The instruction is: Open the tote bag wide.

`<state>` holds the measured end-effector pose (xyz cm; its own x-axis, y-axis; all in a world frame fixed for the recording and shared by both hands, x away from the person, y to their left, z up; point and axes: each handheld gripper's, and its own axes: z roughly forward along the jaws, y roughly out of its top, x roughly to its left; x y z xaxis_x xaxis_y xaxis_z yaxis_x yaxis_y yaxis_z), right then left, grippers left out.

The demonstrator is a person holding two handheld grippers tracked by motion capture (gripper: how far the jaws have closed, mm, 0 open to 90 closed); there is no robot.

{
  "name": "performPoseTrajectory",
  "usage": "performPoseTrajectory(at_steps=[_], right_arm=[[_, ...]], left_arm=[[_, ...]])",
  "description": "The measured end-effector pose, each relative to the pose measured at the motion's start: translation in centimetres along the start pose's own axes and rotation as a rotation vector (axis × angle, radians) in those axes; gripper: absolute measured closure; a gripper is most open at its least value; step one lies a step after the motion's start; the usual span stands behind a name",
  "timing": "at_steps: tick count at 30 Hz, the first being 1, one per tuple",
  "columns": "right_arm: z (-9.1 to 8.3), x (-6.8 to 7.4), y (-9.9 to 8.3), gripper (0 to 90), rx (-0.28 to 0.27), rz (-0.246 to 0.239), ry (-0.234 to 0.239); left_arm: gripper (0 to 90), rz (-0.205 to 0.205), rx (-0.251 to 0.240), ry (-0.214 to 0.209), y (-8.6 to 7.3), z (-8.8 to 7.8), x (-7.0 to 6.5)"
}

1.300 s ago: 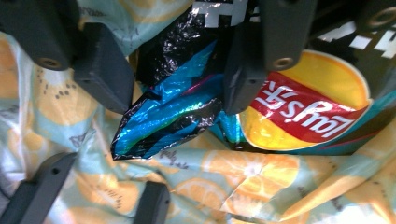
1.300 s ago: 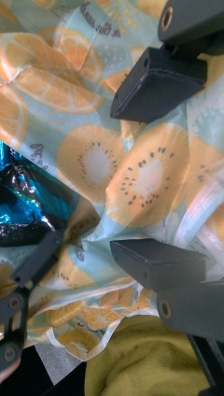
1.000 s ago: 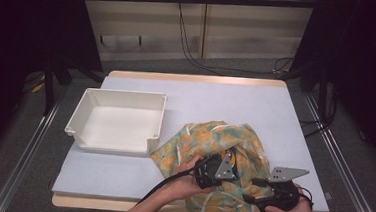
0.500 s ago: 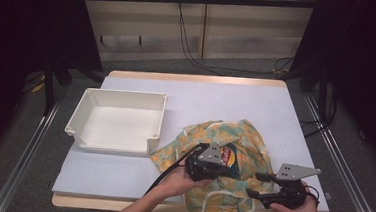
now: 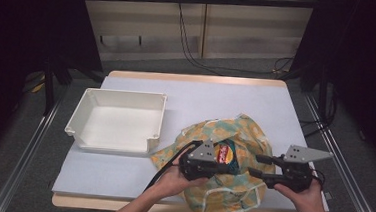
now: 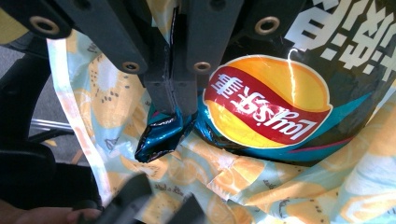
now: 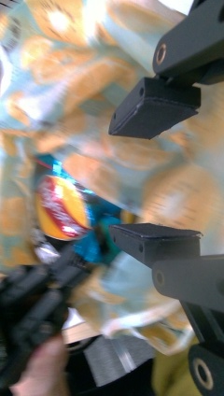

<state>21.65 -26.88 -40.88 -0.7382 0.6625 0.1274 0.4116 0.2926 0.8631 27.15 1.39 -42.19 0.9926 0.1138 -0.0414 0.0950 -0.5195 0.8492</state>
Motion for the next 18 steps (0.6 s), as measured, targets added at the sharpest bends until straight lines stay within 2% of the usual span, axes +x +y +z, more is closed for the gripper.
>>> performPoseTrajectory(at_steps=[1, 5, 10, 11, 12, 14, 15, 16, 18], right_arm=[[0.1, -0.2, 0.4, 46.1, -0.009, 0.004, 0.000], [0.9, -0.8, 1.6, 43.7, -0.018, -0.001, -0.010], [3.0, -1.5, 2.4, 43.4, 0.000, -0.002, 0.002], [3.4, -1.7, 2.5, 47.7, 0.004, -0.004, 0.005], [3.9, -1.8, 2.5, 55.8, 0.001, -0.006, -0.006], [4.0, -2.0, 2.4, 76.7, -0.006, -0.007, -0.015], [3.9, -2.1, 2.3, 84.3, -0.007, -0.008, -0.043], [3.9, -2.4, 2.1, 89.4, -0.022, 0.002, -0.054], [3.8, -3.2, 1.7, 90.0, -0.031, 0.027, -0.067]], left_arm=[[89.3, 0.000, 0.000, 0.011, 0.0, 0.0, -0.1], [89.3, 0.005, -0.005, 0.011, 0.0, 0.0, -0.2], [89.3, 0.007, -0.021, 0.014, 0.1, -0.3, -0.4], [89.3, -0.003, -0.030, 0.006, 0.2, -0.4, -0.4], [89.3, -0.003, -0.033, 0.014, 0.2, -0.6, -0.3], [89.4, -0.004, -0.051, 0.003, 0.3, -1.1, -0.1], [89.4, -0.010, -0.065, 0.004, 0.3, -1.4, -0.1], [89.4, -0.013, -0.072, -0.002, 0.3, -1.6, 0.0], [89.4, -0.011, -0.090, -0.005, 0.4, -2.2, 0.0]])
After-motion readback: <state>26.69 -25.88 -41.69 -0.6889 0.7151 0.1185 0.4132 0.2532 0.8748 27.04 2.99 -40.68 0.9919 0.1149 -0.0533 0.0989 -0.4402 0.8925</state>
